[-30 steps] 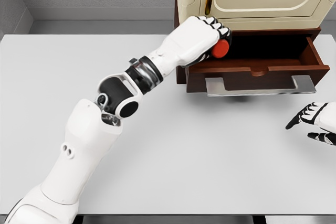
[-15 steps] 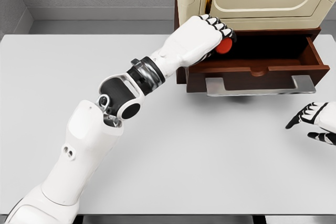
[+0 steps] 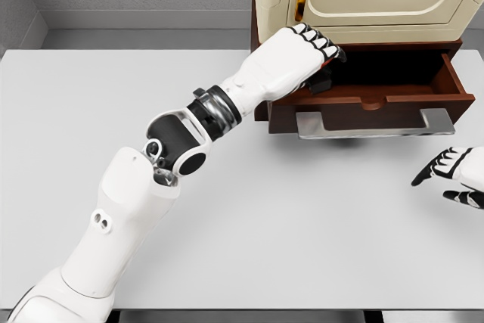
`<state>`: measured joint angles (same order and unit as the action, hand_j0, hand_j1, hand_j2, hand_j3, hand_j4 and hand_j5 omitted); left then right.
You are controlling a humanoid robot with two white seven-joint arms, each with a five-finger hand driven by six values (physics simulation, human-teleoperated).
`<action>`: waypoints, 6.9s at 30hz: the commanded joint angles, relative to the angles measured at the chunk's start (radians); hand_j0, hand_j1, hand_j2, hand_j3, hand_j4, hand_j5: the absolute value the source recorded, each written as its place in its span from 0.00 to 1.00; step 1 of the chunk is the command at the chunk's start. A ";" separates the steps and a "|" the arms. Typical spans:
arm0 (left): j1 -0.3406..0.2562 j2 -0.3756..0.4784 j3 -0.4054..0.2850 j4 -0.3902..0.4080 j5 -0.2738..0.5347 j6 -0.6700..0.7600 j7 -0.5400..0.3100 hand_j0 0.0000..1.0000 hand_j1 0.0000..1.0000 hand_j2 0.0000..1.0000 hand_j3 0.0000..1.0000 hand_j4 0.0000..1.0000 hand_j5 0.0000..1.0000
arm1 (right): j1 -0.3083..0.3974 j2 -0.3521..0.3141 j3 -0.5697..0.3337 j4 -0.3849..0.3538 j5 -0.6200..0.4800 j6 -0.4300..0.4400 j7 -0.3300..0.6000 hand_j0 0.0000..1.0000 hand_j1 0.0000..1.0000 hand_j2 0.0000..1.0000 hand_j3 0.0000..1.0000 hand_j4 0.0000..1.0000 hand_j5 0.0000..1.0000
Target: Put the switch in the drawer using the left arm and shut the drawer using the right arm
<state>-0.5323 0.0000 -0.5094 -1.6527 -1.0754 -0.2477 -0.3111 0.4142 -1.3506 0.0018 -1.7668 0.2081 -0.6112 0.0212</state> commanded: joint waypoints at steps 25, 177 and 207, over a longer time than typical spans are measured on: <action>0.005 0.000 0.008 -0.116 0.048 -0.025 0.000 0.93 0.93 0.93 0.93 0.93 0.93 | 0.000 -0.001 -0.002 0.001 -0.007 0.000 -0.001 0.67 0.67 0.67 0.67 0.67 0.67; 0.557 0.476 0.712 -0.045 0.855 -0.363 -0.014 1.00 1.00 1.00 1.00 1.00 1.00 | -0.314 0.146 0.172 0.059 0.093 0.000 -0.015 0.67 0.67 0.67 0.67 0.67 0.67; 0.558 0.477 0.712 -0.045 0.855 -0.363 -0.013 1.00 1.00 1.00 1.00 1.00 1.00 | -0.557 0.329 0.359 0.038 0.146 0.000 -0.001 0.66 0.66 0.66 0.66 0.66 0.66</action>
<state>0.0261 0.4753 0.2024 -1.6975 -0.2278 -0.6123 -0.3242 -0.1518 -1.0305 0.3501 -1.7339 0.3527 -0.6112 0.0203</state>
